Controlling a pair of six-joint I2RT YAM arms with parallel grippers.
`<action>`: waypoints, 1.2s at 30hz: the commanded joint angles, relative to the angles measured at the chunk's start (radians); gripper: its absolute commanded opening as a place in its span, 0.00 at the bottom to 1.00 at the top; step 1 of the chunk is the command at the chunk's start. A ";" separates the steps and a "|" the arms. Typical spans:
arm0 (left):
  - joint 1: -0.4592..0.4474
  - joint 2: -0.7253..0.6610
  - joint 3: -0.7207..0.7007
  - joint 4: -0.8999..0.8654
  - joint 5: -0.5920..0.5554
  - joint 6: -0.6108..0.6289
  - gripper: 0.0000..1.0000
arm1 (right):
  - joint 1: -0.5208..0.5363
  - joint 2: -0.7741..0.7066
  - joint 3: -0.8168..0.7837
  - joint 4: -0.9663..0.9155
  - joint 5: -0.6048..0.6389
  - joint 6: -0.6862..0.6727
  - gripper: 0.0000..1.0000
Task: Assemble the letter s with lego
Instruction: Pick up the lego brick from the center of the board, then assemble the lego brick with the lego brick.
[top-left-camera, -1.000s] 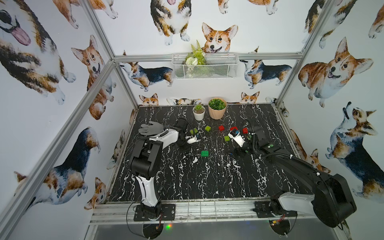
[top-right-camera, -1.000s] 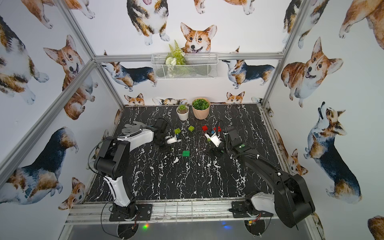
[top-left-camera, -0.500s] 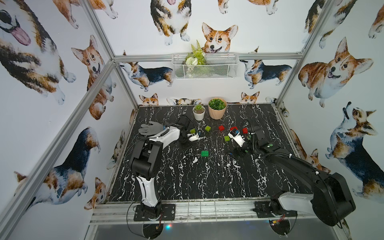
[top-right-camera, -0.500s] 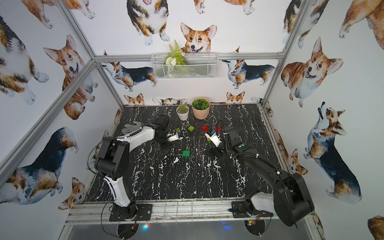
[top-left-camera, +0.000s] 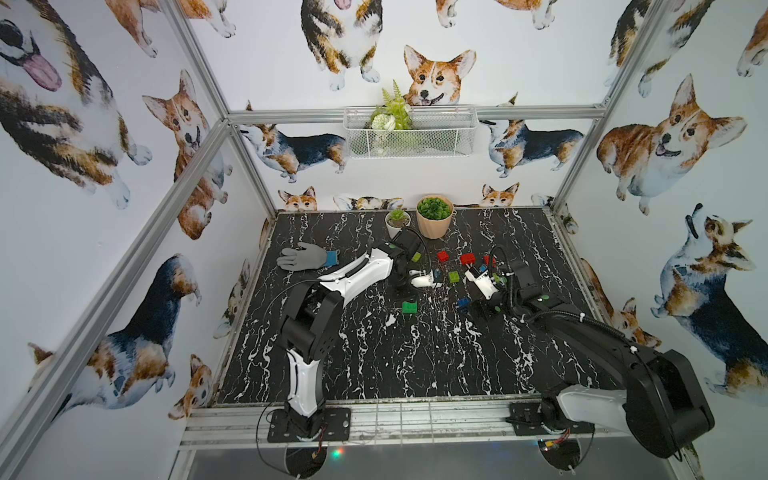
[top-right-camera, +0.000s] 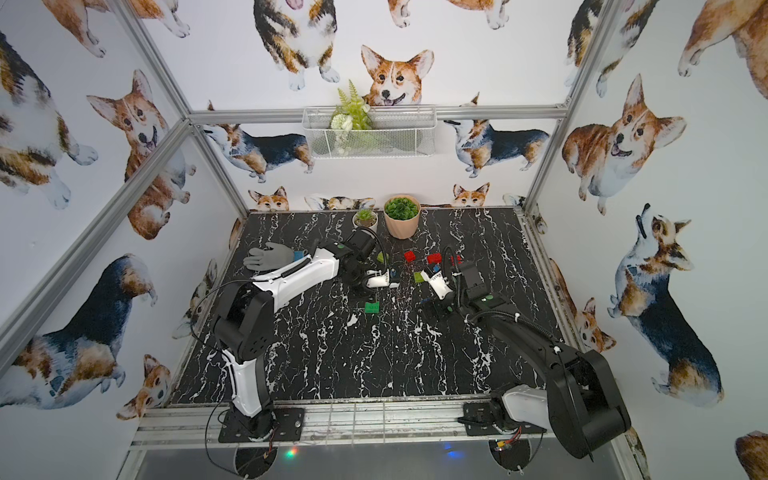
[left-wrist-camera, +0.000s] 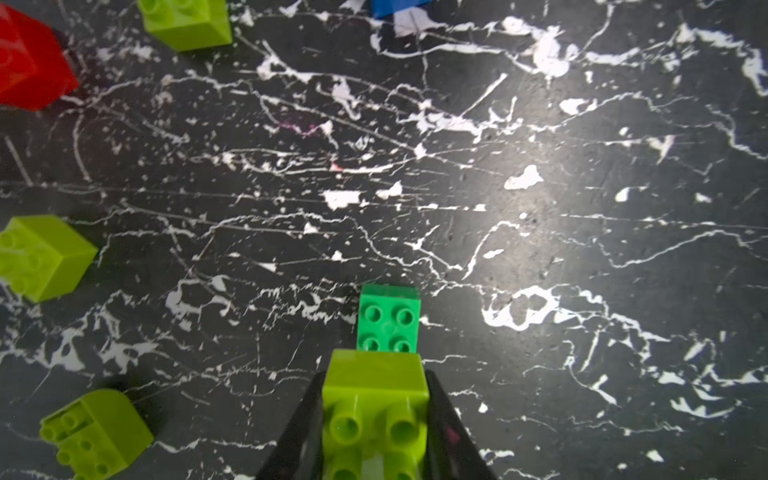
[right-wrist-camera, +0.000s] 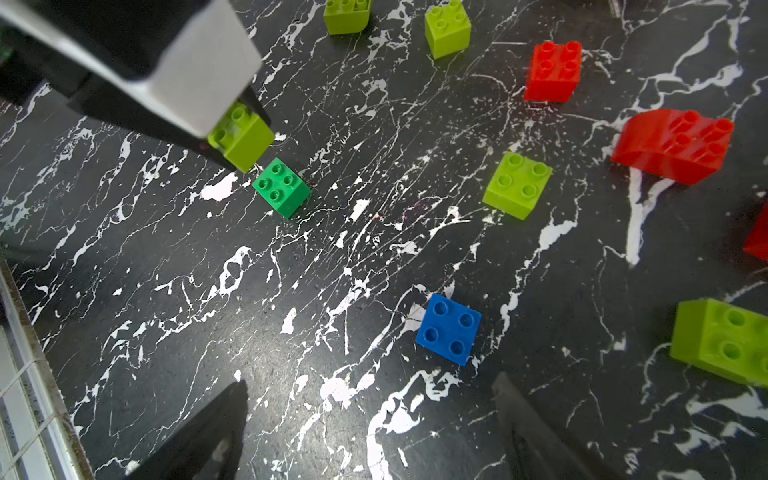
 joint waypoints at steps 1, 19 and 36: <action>-0.030 0.038 0.045 -0.077 -0.005 0.049 0.25 | -0.009 -0.033 -0.022 0.035 0.007 0.065 0.94; -0.069 0.128 0.088 -0.056 -0.056 0.073 0.25 | -0.069 -0.091 -0.085 0.101 -0.136 0.232 0.94; -0.059 0.160 0.094 -0.040 -0.052 0.028 0.25 | -0.080 -0.092 -0.086 0.086 -0.135 0.216 0.94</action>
